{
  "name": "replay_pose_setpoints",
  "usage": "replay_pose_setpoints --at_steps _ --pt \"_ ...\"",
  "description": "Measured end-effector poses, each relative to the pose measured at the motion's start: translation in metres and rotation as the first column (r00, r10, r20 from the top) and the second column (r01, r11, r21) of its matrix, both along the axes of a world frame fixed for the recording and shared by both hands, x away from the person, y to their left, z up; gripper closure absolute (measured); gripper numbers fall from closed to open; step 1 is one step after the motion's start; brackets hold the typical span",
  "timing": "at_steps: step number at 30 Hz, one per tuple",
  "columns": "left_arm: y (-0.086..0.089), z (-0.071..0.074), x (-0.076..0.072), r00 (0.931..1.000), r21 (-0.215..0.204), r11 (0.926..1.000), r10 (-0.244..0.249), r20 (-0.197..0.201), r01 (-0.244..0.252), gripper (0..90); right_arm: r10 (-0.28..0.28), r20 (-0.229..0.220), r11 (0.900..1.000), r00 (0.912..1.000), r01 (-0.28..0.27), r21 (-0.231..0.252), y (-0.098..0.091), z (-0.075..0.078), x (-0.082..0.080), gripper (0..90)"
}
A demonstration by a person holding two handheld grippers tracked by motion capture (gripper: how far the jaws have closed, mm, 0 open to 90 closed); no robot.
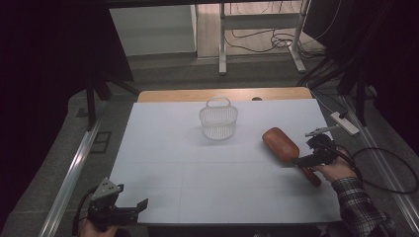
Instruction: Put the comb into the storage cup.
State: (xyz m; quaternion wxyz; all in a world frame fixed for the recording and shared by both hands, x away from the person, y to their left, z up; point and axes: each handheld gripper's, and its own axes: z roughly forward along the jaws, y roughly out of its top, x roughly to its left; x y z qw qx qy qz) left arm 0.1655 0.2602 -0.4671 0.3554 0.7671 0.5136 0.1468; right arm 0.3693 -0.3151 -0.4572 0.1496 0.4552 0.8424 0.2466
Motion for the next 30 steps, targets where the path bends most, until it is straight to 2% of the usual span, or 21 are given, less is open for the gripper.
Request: replay_pose_setpoints --at_steps 11,15,30 --pt "0.000 0.000 0.000 1.0000 0.001 1.0000 -0.001 0.000 0.001 2.8 0.009 -0.044 0.9999 0.9990 -0.009 0.013 0.002 -0.007 0.003 0.0" --pt "0.000 0.000 0.000 1.0000 0.000 1.0000 -0.001 0.000 0.001 2.7 0.013 -0.045 0.9998 0.9989 -0.014 -0.015 0.003 -0.011 0.003 0.0" --pt "0.000 0.000 0.000 1.0000 0.001 1.0000 -0.003 -0.001 0.003 2.7 0.002 -0.114 0.9958 0.9935 -0.012 -0.091 0.004 -0.035 0.007 0.0"
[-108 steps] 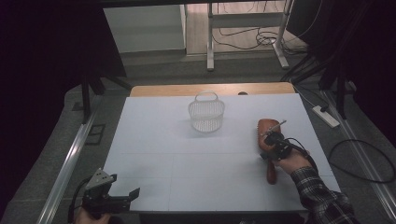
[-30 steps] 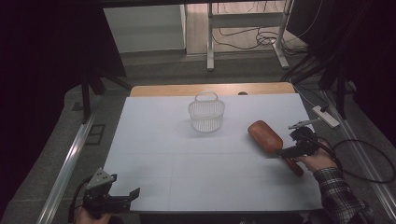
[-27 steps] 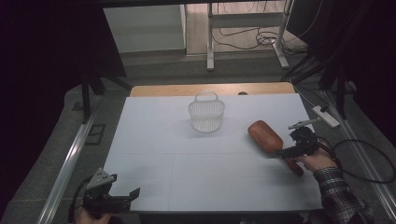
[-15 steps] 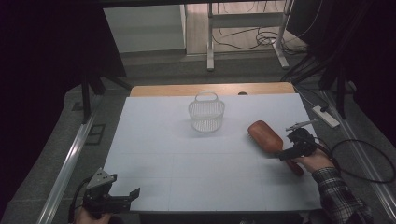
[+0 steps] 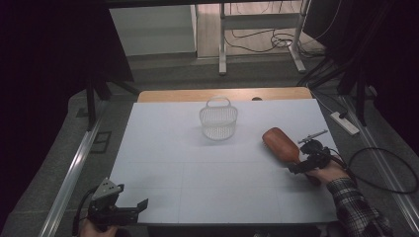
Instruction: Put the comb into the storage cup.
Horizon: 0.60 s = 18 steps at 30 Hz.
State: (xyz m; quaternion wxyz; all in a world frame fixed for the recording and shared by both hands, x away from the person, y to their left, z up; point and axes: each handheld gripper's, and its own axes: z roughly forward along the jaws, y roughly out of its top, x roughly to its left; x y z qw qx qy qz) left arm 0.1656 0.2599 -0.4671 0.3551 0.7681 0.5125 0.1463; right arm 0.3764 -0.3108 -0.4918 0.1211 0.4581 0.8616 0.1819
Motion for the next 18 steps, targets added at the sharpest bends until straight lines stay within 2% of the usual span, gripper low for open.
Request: replay_pose_setpoints --at_steps 3,11,14,18 --pt "0.0000 0.0000 0.0000 1.0000 0.000 1.0000 0.000 0.001 0.000 2.7 0.001 -0.014 0.9999 0.9999 -0.002 -0.017 0.0008 -0.0018 0.0004 0.0" --pt "0.0000 0.0000 0.0001 1.0000 0.000 1.0000 -0.001 0.000 0.001 2.7 -0.005 -0.025 0.9999 0.9997 0.005 -0.014 0.0011 -0.0019 0.0011 0.0" --pt "-0.0001 0.0000 0.0002 1.0000 0.000 1.0000 -0.002 0.001 0.002 2.8 -0.001 -0.027 0.9997 0.9996 0.000 -0.026 0.0025 -0.0023 0.0011 0.4" --pt "-0.0002 0.0000 0.0003 1.0000 0.000 1.0000 -0.002 0.000 0.002 2.7 0.009 -0.001 0.9994 1.0000 -0.009 -0.033 0.0038 0.0007 0.0000 12.9"
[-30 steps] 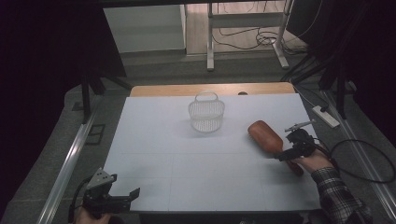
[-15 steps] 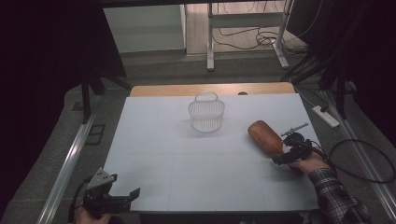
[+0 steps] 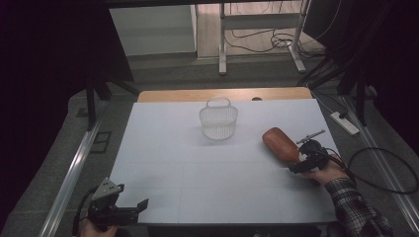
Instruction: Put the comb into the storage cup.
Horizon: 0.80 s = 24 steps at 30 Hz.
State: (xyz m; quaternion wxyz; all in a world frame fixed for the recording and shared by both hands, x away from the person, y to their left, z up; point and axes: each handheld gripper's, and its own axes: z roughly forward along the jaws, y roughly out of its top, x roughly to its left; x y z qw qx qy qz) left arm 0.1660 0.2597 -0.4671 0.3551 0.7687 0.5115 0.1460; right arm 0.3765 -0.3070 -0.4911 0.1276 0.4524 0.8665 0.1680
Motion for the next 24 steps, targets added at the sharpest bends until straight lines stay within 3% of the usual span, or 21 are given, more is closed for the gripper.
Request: replay_pose_setpoints --at_steps 1,5,11,19,24 --pt "0.0000 0.0000 0.0000 1.0000 0.000 1.0000 0.000 0.000 0.000 2.7 0.008 0.005 1.0000 1.0000 -0.008 -0.003 0.0001 0.0015 -0.0006 20.5" --pt "-0.0001 0.0000 0.0001 1.0000 0.000 1.0000 -0.001 0.000 0.001 2.8 0.018 -0.002 0.9998 0.9998 -0.018 0.014 -0.0007 0.0038 -0.0010 37.3" --pt "-0.0004 0.0000 0.0002 1.0000 0.004 1.0000 -0.002 0.000 0.002 2.7 0.034 -0.013 0.9990 0.9993 -0.034 0.030 -0.0011 0.0067 -0.0004 55.3" --pt "-0.0005 0.0000 0.0005 1.0000 0.004 1.0000 -0.003 0.000 0.003 2.8 0.042 -0.051 0.9990 0.9978 -0.042 0.015 0.0005 0.0054 0.0023 68.3" --pt "-0.0007 0.0001 0.0004 1.0000 0.005 1.0000 -0.004 0.001 0.004 2.8 0.031 -0.079 0.9983 0.9964 -0.027 0.051 -0.0023 0.0068 0.0028 71.3"
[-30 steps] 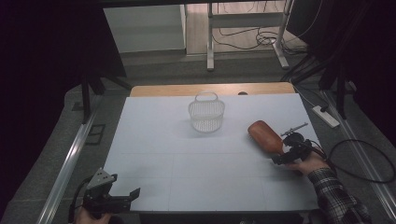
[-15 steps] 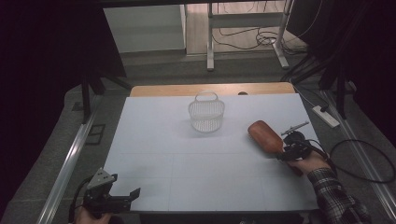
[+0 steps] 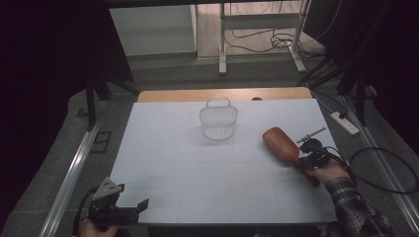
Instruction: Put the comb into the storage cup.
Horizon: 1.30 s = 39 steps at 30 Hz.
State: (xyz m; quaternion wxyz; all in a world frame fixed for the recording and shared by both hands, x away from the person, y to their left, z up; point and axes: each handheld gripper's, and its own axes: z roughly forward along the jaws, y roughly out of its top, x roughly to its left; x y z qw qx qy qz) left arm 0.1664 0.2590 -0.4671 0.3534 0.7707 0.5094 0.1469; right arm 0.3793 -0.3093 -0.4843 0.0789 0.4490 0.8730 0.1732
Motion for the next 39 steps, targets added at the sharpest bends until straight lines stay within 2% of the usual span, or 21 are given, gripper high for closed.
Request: replay_pose_setpoints --at_steps 7,11,18,22,26,28,30,33,39 --pt "0.000 0.000 0.000 1.0000 0.000 1.0000 0.000 0.000 0.000 2.8 -0.014 0.005 0.9997 0.9999 0.014 0.021 -0.001 0.001 -0.002 72.0" --pt "-0.001 0.000 0.000 1.0000 0.004 1.0000 0.000 -0.001 0.000 2.9 -0.015 0.025 0.9995 0.9996 0.015 0.028 -0.002 0.001 -0.003 72.0" --pt "-0.003 0.000 0.000 1.0000 0.022 0.9997 0.008 0.001 -0.008 1.7 -0.015 0.065 0.9977 0.9978 0.010 0.068 -0.002 0.006 -0.007 72.0" --pt "-0.005 0.001 0.001 1.0000 0.048 0.9989 0.000 0.000 0.000 0.5 -0.008 0.086 0.9964 0.9962 0.001 0.085 -0.001 0.010 -0.010 72.0" --pt "-0.005 0.002 0.002 1.0000 0.035 0.9994 -0.003 0.005 0.003 0.0 -0.003 0.103 0.9954 0.9947 -0.007 0.096 -0.001 0.013 -0.013 72.0" --pt "-0.006 0.003 0.003 0.9996 0.008 0.9999 -0.013 0.025 0.012 0.0 -0.001 0.116 0.9941 0.9933 -0.012 0.108 0.000 0.016 -0.015 71.9" --pt "-0.008 0.004 0.004 0.9994 0.009 0.9998 -0.018 0.030 0.017 0.0 0.002 0.120 0.9936 0.9928 -0.015 0.112 0.000 0.017 -0.016 71.9" --pt "-0.013 0.005 0.007 0.9979 0.031 0.9985 -0.047 0.044 0.046 0.0 0.002 0.133 0.9918 0.9911 -0.019 0.127 0.000 0.021 -0.018 71.9" --pt "-0.017 0.006 0.015 0.9942 -0.009 0.9955 -0.093 0.053 0.094 0.0 0.010 0.166 0.9894 0.9861 -0.034 0.141 0.001 0.027 -0.023 71.9"
